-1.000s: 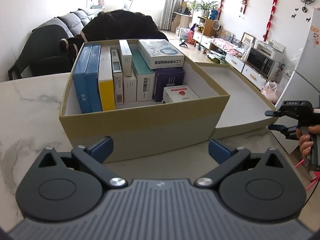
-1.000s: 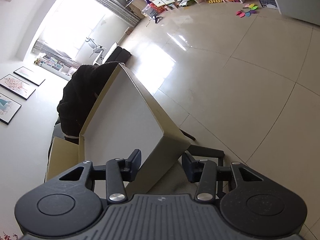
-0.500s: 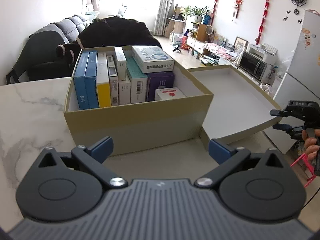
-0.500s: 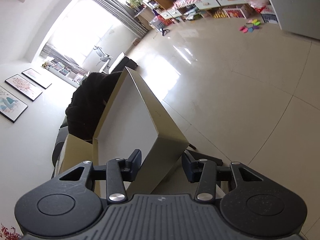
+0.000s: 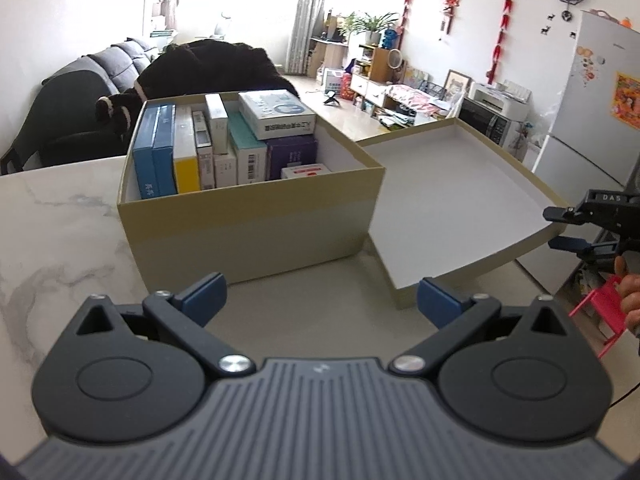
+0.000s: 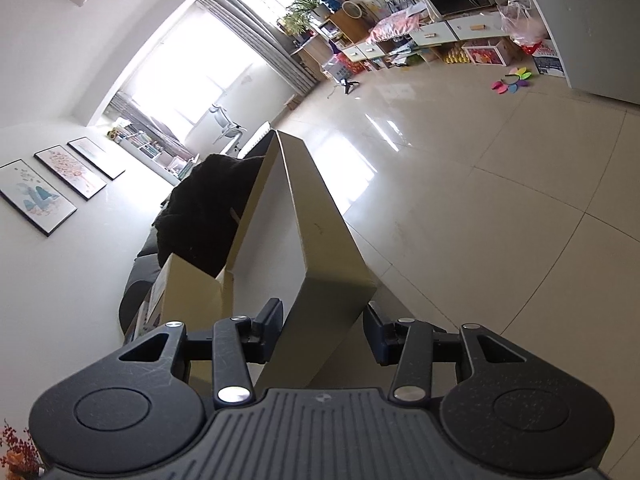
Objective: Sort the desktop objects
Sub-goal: 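Lift and tilt the tan lid up by its rim with the right gripper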
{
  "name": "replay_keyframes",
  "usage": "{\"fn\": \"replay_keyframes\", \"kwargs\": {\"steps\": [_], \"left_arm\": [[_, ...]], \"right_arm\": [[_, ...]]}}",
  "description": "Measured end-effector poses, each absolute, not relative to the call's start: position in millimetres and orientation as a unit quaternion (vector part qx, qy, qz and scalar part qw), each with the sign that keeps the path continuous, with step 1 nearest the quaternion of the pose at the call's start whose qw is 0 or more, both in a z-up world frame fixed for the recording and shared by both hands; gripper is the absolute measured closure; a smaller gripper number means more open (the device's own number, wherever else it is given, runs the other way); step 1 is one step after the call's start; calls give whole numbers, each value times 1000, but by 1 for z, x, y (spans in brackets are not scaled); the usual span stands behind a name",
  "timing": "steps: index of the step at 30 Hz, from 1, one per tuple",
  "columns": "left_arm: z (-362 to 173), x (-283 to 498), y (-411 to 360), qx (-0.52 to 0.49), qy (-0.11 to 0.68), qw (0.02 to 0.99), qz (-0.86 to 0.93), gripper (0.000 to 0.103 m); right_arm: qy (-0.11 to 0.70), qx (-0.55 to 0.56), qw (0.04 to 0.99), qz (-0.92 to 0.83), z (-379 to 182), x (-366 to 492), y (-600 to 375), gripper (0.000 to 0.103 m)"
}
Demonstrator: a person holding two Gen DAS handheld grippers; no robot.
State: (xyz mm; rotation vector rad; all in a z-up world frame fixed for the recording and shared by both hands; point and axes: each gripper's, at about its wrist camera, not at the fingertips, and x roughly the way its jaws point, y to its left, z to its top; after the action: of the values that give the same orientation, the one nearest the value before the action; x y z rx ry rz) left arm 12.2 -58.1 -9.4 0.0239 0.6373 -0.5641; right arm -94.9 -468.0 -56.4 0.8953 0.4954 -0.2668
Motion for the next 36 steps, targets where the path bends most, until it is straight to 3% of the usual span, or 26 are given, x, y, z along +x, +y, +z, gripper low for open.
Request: {"fn": "replay_keyframes", "kwargs": {"steps": [36], "left_arm": [[5, -27, -64, 19, 280, 903, -326, 0]], "right_arm": [[163, 345, 923, -50, 32, -199, -405, 60]]}}
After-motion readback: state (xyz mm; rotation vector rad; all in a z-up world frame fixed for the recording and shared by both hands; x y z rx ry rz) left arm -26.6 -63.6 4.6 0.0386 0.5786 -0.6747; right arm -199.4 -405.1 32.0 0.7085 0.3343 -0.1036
